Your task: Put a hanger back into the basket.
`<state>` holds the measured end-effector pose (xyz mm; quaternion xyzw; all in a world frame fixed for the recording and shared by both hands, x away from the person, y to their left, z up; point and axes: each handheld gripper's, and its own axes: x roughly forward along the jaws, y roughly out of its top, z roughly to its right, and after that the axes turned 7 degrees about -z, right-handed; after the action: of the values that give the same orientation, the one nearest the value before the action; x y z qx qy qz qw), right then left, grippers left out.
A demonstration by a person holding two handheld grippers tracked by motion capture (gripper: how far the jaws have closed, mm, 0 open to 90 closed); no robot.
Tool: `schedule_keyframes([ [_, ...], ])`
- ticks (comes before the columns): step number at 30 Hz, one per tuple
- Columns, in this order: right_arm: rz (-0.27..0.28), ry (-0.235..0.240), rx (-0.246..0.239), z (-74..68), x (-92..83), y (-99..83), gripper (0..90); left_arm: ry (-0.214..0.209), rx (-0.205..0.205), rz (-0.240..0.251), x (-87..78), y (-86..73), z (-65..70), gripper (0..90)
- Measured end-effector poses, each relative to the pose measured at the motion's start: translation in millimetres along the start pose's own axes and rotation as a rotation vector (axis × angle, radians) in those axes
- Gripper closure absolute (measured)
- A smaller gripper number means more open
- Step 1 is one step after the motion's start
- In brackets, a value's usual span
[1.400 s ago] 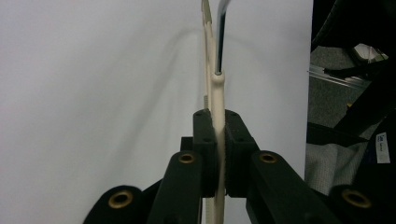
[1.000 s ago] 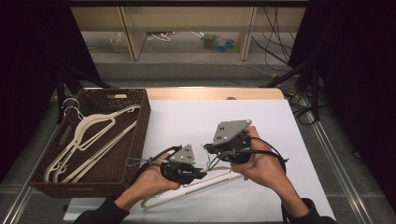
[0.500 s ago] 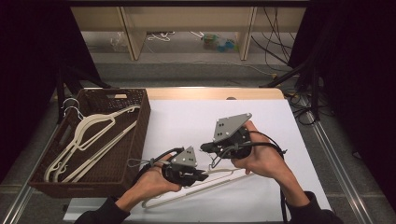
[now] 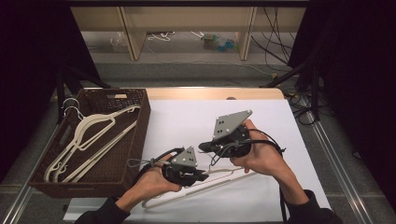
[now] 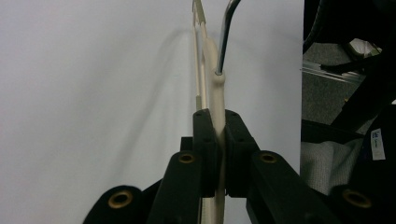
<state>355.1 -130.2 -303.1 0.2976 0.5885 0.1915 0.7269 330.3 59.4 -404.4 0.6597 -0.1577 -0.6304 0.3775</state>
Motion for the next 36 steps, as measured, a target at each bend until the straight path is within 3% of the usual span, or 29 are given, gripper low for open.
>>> schedule_keyframes([
  [10, 0.017, -0.015, 0.022, 2.0, -5.2, -0.9, 90.0, 0.002, -0.007, 0.001, -0.1, -0.2, -1.2, 85.4],
  [13, 0.027, 0.008, 0.027, 0.4, -6.4, -0.2, 90.0, -0.002, -0.011, 0.007, 0.8, 0.1, -1.6, 85.4],
  [22, 0.029, 0.014, 0.036, -1.9, -7.0, 1.3, 90.0, -0.002, -0.004, 0.01, 1.7, 0.6, -1.6, 85.4],
  [27, 0.032, -0.015, 0.05, 0.1, -8.5, 0.1, 90.0, 0.005, -0.012, 0.014, 1.6, 0.5, -2.0, 85.5],
  [33, 0.058, -0.069, 0.109, 8.5, -27.4, -12.2, 89.5, 0.035, -0.055, 0.022, -4.1, 3.5, -1.5, 85.6],
  [36, 0.061, -0.114, 0.178, 8.7, -40.5, -28.4, 74.8, 0.059, -0.085, 0.049, -12.8, 6.4, -4.0, 85.7],
])
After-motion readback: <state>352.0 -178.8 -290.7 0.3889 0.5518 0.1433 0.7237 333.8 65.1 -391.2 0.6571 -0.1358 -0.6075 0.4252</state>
